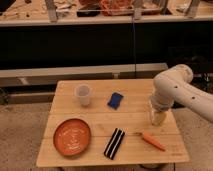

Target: Push the eraser across the table

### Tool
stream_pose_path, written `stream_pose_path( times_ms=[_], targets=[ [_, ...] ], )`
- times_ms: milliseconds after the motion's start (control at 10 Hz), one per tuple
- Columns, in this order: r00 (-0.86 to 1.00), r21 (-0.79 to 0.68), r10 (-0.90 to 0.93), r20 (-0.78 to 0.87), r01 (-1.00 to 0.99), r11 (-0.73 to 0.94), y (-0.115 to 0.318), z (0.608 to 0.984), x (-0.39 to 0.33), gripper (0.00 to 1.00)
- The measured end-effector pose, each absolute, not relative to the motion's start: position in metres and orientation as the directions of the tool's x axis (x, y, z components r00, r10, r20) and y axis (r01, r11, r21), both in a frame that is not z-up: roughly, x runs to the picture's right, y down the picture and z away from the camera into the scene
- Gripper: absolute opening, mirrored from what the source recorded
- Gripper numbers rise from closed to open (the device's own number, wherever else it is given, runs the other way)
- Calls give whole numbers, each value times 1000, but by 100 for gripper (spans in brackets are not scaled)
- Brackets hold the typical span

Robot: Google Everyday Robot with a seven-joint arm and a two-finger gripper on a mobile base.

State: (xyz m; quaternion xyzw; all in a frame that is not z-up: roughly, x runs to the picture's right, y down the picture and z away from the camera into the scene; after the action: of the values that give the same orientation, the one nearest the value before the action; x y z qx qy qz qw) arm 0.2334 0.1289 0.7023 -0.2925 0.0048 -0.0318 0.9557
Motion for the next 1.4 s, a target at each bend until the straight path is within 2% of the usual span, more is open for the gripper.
stream_pose_path(
  times_ms=[1400],
  targets=[
    [959,-584,-240,153,284,760,186,734,171,80]
  ],
)
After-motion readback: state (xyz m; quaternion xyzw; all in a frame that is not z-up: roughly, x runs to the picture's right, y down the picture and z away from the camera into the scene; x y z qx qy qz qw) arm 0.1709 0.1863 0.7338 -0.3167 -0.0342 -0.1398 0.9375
